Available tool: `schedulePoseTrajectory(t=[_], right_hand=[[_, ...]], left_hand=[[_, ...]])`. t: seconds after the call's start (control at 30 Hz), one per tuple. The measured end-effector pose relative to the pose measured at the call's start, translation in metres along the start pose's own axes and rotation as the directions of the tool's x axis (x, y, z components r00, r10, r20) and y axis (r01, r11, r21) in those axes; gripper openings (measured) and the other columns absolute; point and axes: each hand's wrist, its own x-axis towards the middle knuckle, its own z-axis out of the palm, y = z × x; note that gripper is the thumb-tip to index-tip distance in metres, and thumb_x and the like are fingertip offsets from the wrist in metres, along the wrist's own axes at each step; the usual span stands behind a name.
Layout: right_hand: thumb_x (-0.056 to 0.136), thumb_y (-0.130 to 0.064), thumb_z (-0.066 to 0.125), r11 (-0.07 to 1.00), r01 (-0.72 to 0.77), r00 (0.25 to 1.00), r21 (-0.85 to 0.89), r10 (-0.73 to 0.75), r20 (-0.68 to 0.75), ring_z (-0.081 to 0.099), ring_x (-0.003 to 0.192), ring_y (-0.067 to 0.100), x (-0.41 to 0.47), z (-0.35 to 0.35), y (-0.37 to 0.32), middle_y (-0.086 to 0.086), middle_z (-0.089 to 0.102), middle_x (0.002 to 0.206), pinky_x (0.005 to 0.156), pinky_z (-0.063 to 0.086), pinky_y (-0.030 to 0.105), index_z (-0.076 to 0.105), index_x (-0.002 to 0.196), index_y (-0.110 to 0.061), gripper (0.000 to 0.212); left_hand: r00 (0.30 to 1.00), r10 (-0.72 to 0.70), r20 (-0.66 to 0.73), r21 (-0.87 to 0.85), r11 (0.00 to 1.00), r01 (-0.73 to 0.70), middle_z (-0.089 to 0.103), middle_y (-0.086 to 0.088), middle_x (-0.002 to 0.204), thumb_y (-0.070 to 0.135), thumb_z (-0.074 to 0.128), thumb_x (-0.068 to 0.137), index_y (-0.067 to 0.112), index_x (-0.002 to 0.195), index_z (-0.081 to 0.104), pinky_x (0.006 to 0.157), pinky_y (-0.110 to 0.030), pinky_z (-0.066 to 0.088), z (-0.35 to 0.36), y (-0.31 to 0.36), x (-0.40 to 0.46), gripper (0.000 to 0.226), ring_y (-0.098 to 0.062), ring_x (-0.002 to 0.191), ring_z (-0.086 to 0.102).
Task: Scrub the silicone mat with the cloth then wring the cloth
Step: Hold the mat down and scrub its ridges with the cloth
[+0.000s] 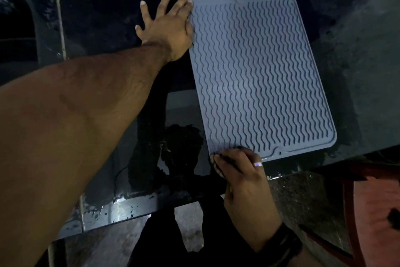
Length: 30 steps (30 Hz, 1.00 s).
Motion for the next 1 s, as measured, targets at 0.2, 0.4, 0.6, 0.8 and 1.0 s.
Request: schedulePoseTrajectory(t=[0.2,0.4,0.6,0.8,1.0], right_hand=[[0.080,-0.014,0.044,0.999,0.027,1.000,-0.020,-0.027,-0.009,0.053,0.110,0.026,-0.011,-0.007,0.002,0.000,0.064,0.113,0.097,0.048,0.029,0.073,0.107,-0.013,0.039],[0.080,-0.010,0.052,0.999,0.024,0.999,-0.029,-0.023,0.026,0.053,0.113,0.026,-0.012,-0.005,0.001,0.001,0.064,0.114,0.098,0.047,0.030,0.072,0.110,-0.012,0.036],[0.075,-0.002,0.059,0.990,0.107,0.993,0.088,-0.103,-0.049,0.064,0.099,0.025,0.002,-0.021,0.013,-0.002,0.069,0.108,0.088,0.054,0.027,0.076,0.104,-0.015,0.036],[0.075,0.009,0.067,0.969,0.019,0.994,0.246,0.008,-0.108,0.055,0.112,0.005,0.084,-0.058,0.026,-0.009,0.060,0.123,0.102,0.035,0.007,0.067,0.121,-0.021,0.055],[0.085,0.001,0.059,0.992,0.023,0.980,0.128,0.004,-0.201,0.053,0.119,0.017,0.197,-0.064,0.025,0.002,0.060,0.129,0.102,0.032,0.016,0.062,0.126,-0.015,0.044]], left_hand=[[1.000,0.009,0.005,0.004,1.000,-0.009,0.001,0.022,0.181,0.041,0.028,0.113,0.043,0.172,0.017,0.120,-0.084,0.003,-0.001,0.002,-0.001,0.061,-0.019,0.168,-0.013],[1.000,0.002,0.013,0.013,1.000,-0.002,0.001,0.021,0.181,0.044,0.026,0.113,0.043,0.172,0.016,0.119,-0.085,0.005,-0.001,0.001,0.000,0.060,-0.023,0.169,-0.013],[1.000,-0.011,0.010,-0.031,0.999,0.012,-0.003,0.022,0.181,0.046,0.028,0.112,0.048,0.172,0.014,0.121,-0.082,0.003,-0.002,-0.001,0.003,0.062,-0.022,0.168,-0.016],[0.999,0.038,-0.032,0.032,0.999,-0.037,-0.002,0.022,0.181,0.045,0.026,0.112,0.042,0.173,0.011,0.125,-0.079,0.002,0.002,-0.001,0.001,0.063,-0.012,0.167,-0.011],[0.994,0.112,0.003,0.086,0.990,-0.112,-0.012,0.025,0.179,0.063,0.017,0.110,0.047,0.172,-0.004,0.124,-0.079,0.006,0.007,-0.004,0.005,0.066,-0.014,0.167,-0.015]])
